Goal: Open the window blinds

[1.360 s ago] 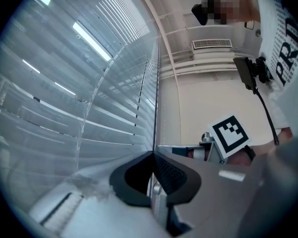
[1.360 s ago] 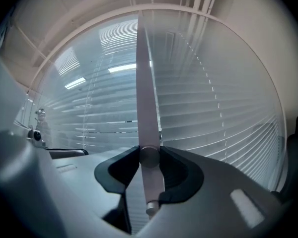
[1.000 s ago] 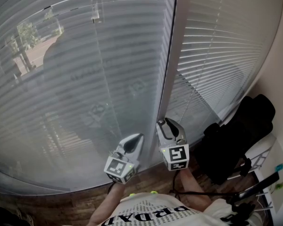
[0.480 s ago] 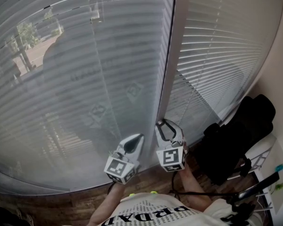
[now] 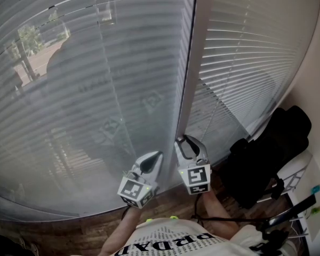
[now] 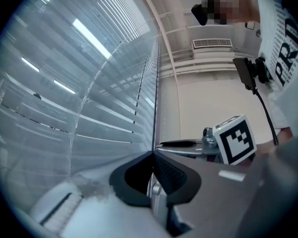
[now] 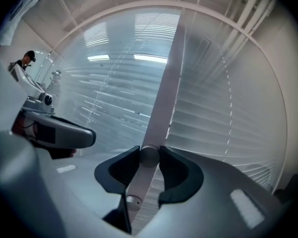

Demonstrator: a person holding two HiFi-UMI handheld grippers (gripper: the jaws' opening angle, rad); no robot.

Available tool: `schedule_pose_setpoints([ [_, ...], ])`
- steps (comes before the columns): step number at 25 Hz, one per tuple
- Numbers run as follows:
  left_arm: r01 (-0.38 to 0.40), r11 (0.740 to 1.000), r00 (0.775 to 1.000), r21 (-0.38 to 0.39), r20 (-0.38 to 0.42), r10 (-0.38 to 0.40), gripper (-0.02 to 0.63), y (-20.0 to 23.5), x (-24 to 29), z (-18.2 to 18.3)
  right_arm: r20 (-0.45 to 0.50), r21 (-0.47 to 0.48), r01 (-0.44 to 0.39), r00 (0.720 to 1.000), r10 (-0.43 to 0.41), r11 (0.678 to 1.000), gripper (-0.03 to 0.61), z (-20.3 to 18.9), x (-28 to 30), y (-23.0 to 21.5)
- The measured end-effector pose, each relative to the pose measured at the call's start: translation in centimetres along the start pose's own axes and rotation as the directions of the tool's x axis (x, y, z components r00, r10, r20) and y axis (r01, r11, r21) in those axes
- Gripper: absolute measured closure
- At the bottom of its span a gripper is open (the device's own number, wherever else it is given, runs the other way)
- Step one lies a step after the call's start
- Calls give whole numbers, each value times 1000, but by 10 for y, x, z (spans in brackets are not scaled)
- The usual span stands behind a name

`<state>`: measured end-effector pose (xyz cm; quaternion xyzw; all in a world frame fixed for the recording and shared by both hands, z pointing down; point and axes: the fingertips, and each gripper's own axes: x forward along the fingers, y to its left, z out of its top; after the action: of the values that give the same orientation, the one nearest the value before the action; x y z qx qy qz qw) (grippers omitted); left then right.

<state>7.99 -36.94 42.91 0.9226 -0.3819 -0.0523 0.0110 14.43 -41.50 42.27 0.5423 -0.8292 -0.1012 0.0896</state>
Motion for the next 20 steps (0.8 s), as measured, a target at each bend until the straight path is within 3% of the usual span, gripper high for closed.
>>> schedule_pose_setpoints([
  [11,-9,1000,1000,0,7,9,618,2,0,3,33,195,-5,999,-2,981,445,-3,0,-6],
  [15,-9,1000,1000,1,2,9,618,3,-2,3,46,338,-22,999,6,941,445,-4,0,-8],
  [20,-12,1000,1000,0,2,12,618,3,-3,3,59,412,-21,998,-4,911,445,-5,0,-9],
])
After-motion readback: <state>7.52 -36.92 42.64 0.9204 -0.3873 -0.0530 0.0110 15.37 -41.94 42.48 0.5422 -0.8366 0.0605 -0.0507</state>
